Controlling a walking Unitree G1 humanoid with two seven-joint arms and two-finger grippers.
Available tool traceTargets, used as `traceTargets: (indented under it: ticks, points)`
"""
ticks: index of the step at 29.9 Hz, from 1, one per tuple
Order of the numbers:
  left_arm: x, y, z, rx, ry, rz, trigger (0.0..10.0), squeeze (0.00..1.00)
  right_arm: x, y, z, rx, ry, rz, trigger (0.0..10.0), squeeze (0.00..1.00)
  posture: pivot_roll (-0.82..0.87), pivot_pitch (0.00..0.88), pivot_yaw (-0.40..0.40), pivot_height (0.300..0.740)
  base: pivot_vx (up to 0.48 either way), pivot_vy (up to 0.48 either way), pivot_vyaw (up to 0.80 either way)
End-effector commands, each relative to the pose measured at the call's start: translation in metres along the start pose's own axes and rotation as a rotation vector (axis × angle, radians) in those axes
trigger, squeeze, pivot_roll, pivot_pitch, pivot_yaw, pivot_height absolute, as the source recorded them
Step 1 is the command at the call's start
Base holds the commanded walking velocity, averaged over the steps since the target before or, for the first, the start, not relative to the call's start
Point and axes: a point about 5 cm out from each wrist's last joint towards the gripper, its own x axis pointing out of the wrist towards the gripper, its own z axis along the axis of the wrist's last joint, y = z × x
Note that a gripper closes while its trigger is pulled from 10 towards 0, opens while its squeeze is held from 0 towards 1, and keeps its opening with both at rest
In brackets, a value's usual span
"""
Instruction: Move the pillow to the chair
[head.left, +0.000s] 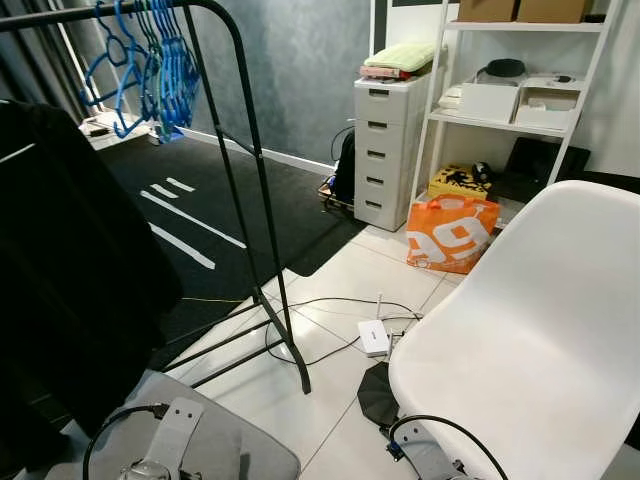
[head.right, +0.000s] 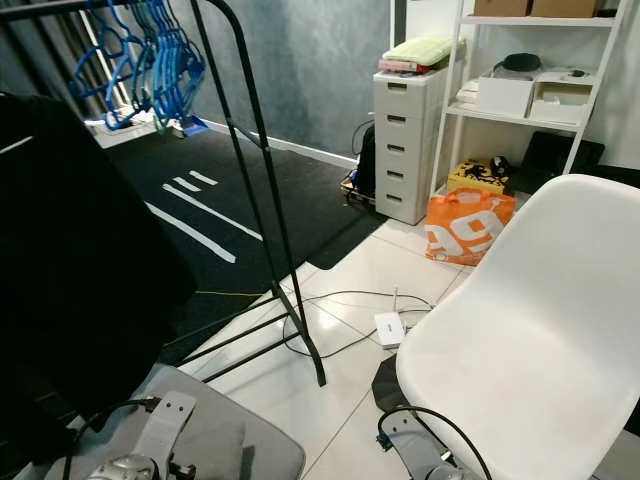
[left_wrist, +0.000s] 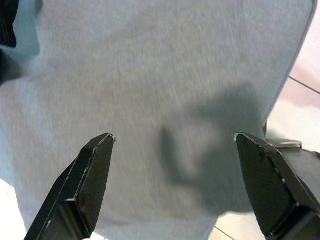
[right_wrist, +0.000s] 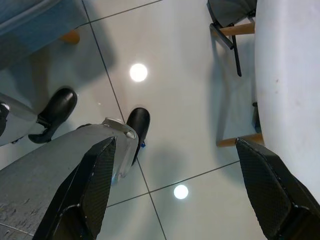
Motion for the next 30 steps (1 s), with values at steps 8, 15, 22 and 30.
traceTargets:
  ticks: [8,15,22,30]
  points:
    - [-0.0002,0.0026,-0.0031,0.002,0.017,0.01,10.0,0.0,0.0007,0.0027,0.0022,0.0,-0.003,0.008,10.0,0.0,-0.22,0.0,0.033,0.74,-0.413,0.0,0.0]
    - [-0.0002,0.0027,-0.0033,0.0,0.019,0.009,10.0,0.0,0.0007,0.0026,0.0023,0.004,-0.005,0.004,10.0,0.0,-0.22,0.011,0.035,0.74,-0.414,0.0,0.0]
    - [-0.0002,0.0022,-0.0036,-0.005,0.017,0.008,10.0,0.0,0.0007,0.003,0.0026,-0.008,-0.009,0.011,10.0,0.0,-0.22,0.0,0.033,0.74,-0.335,0.0,0.11]
    - [-0.0001,0.0009,-0.0039,-0.014,0.008,0.0,10.0,0.0,0.0006,0.0036,0.0019,-0.008,-0.013,0.021,10.0,0.0,-0.22,0.003,0.034,0.74,0.0,0.0,0.8]
